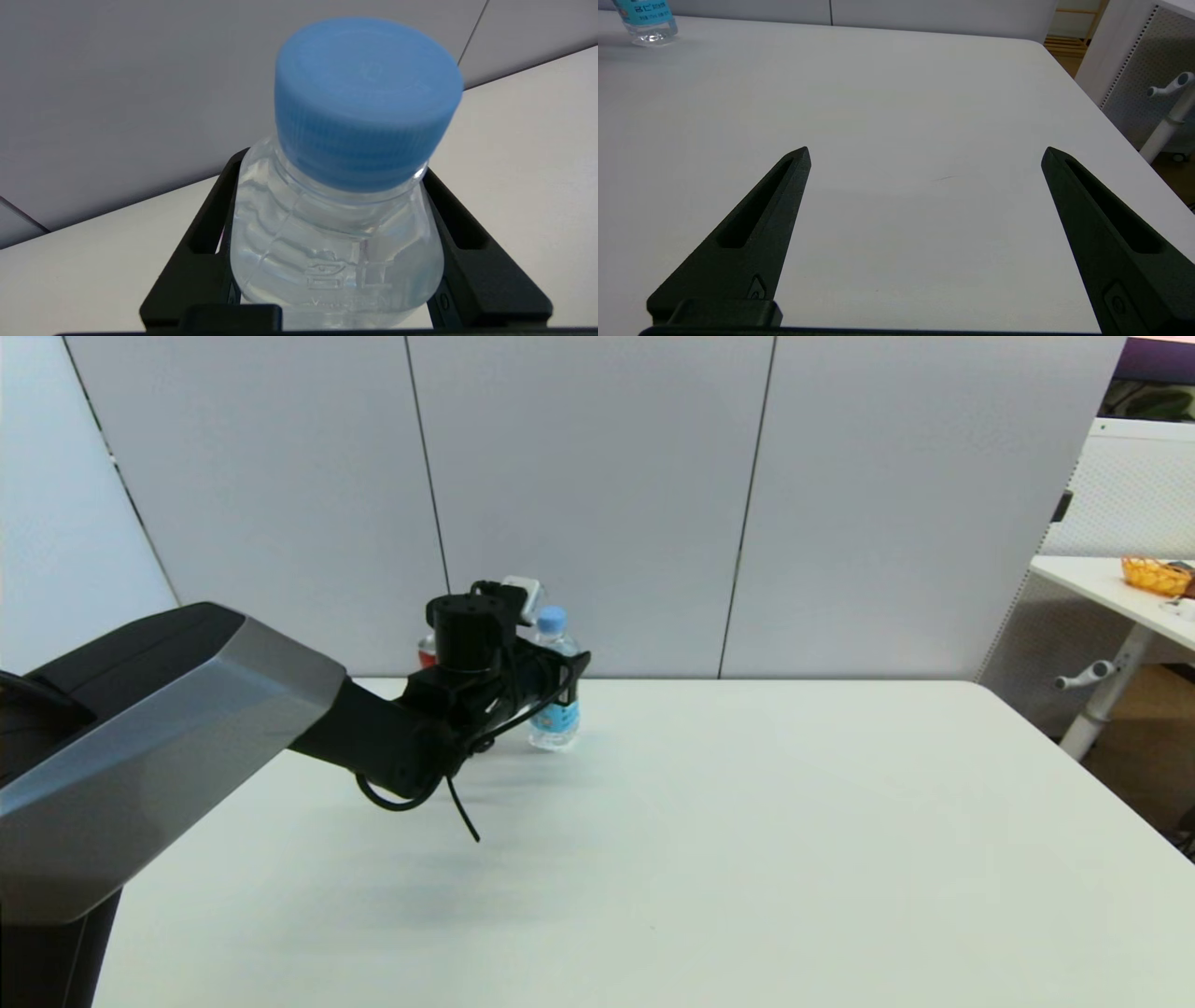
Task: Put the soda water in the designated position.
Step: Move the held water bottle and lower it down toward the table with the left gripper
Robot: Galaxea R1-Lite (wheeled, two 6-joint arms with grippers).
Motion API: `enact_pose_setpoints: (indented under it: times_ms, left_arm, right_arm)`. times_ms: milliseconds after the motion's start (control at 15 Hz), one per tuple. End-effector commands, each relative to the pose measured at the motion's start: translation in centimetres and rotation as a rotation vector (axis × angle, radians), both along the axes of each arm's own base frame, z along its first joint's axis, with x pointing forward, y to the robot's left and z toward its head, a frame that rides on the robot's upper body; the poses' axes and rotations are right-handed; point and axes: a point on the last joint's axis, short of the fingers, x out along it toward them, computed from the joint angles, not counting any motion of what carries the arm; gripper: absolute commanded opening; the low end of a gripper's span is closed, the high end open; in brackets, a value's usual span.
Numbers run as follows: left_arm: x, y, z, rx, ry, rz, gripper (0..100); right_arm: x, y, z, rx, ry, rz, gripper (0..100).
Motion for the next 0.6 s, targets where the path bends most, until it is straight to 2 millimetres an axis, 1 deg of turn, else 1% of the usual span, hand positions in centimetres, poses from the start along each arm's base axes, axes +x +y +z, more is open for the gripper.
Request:
enact_pose_setpoints:
  times_ms: [67,533,600]
  left_arm:
    - [0.0,0.0,0.04,-0.002,-0.004,0.0,0]
    - [0.09,-0.05,-0.3,0.001,0.003,-0.003,0]
    - [0.09,-0.05,-0.3,0.002,0.003,-0.001,100]
  right_arm:
    - [0.0,0.0,-0.01,0.0,0.0,0.0,100]
    - [0.0,0.0,-0.01,0.0,0.0,0.0,100]
    - [0.0,0.0,-0.01,0.0,0.0,0.0,100]
